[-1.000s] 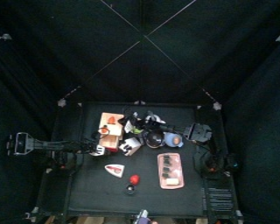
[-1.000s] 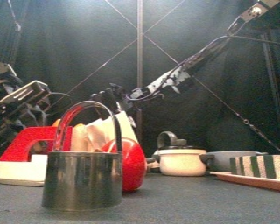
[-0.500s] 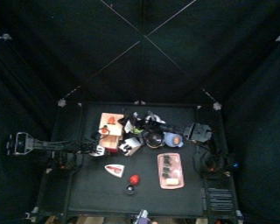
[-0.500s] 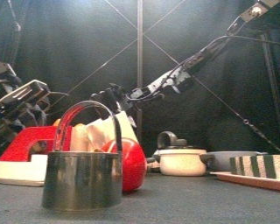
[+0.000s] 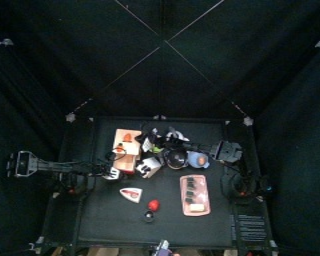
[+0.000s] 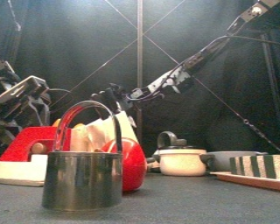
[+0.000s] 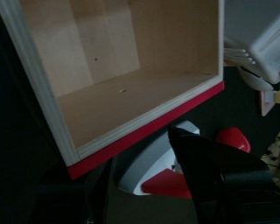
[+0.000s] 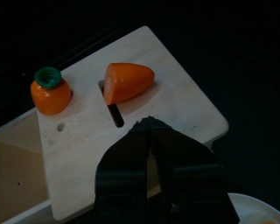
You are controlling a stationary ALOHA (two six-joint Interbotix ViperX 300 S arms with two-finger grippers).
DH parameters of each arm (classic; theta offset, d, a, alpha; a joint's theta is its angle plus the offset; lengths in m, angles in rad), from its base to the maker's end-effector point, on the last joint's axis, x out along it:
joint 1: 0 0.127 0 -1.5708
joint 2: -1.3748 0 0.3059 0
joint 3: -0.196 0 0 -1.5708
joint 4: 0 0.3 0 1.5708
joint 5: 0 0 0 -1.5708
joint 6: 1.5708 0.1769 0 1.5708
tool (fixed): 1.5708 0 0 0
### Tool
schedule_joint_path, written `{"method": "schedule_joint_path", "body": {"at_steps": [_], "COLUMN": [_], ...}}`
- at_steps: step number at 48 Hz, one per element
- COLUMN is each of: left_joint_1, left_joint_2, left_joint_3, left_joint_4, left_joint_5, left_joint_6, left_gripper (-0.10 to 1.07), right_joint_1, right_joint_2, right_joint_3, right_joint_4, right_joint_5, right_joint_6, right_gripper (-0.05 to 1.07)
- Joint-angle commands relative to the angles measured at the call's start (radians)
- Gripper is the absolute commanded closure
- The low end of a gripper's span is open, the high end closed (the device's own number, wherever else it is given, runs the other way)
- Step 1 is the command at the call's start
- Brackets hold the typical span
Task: Open drawer
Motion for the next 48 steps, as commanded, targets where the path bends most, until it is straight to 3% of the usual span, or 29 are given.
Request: {"method": "schedule_joint_path", "body": {"at_steps": [1,11,20,48], "left_joint_1": [-0.002,-0.003,-0.005,-0.055], "left_joint_2": [-0.055,-0.158,-0.19,-0.238], "left_joint_3": [-0.008,-0.008,-0.003,-0.034], "left_joint_4": [0.009,0.063,0.094,0.233], "left_joint_5": [0.021,0.123,0.172,0.086], "left_joint_6": [0.003,0.002,0.006,0.012], "left_gripper": [0.13,0.13,0.13,0.13], "right_joint_1": [-0.002,0.002,0.005,0.015], "right_joint_2": [-0.017,-0.017,-0.017,-0.078], "right_joint_3": [-0.002,-0.012,-0.015,0.003], "right_joint_4": [-0.002,0.0,0.0,0.0], "right_joint_5": [0.003,0.003,0.003,0.003], "right_joint_6": [-0.002,0.0,0.0,0.0], "right_gripper": [0.78,0.78,0.78,0.78]}}
